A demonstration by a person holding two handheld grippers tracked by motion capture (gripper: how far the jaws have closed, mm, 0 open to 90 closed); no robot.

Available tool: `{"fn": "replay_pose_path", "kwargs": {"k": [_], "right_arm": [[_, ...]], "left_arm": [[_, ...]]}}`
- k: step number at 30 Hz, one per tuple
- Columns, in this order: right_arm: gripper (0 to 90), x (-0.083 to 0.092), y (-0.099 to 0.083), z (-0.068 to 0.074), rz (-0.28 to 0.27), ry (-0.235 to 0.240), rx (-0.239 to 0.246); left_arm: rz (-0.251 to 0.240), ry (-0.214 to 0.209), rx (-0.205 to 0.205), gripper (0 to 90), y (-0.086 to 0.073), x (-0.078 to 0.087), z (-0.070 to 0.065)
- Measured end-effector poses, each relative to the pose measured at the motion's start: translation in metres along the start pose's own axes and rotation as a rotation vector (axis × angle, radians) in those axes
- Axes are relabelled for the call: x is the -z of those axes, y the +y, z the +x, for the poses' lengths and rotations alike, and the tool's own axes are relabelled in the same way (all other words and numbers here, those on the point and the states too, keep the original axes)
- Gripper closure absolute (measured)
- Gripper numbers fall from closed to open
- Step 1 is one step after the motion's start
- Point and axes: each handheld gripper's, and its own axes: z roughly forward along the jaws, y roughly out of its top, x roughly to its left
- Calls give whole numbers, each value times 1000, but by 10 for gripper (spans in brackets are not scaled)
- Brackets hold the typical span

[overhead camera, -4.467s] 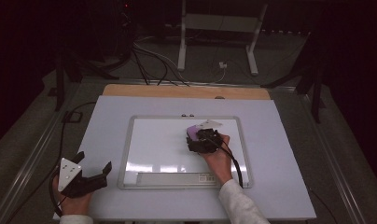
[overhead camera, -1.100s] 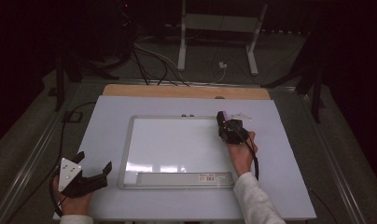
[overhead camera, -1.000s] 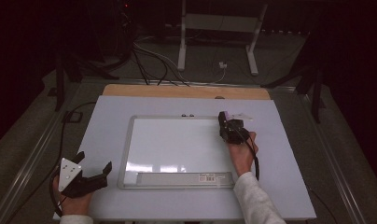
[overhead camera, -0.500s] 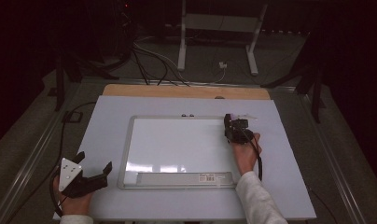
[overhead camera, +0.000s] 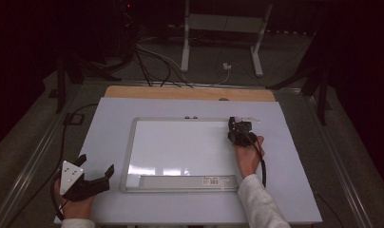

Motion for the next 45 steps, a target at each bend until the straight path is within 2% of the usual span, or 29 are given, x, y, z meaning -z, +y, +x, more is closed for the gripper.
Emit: {"fn": "replay_pose_path", "kwargs": {"k": [3,9,12,16,21,24,29,35,45], "right_arm": [[629,-1,1,1,-7,-5,-13],[628,-3,1,3,-14,-30,-8],[532,-4,1,-1,-13,2,-19],[426,1,2,-4,-51,41,-2],[257,13,6,-6,-109,97,-25],[166,19,8,-7,-109,133,-24],[90,35,12,-13,-138,183,9],[31,55,11,-26,-214,183,69],[15,83,-10,-52,-307,224,144]], "left_arm": [[-2,1,2,12,0,1,0],[-5,2,5,12,0,1,1],[-4,2,4,12,0,1,1],[-1,1,2,12,0,1,1],[-2,1,0,12,0,1,0],[-2,1,0,12,0,1,0],[-1,2,0,11,0,1,0],[-6,8,1,11,0,1,0],[-11,17,1,11,1,3,0]]}}
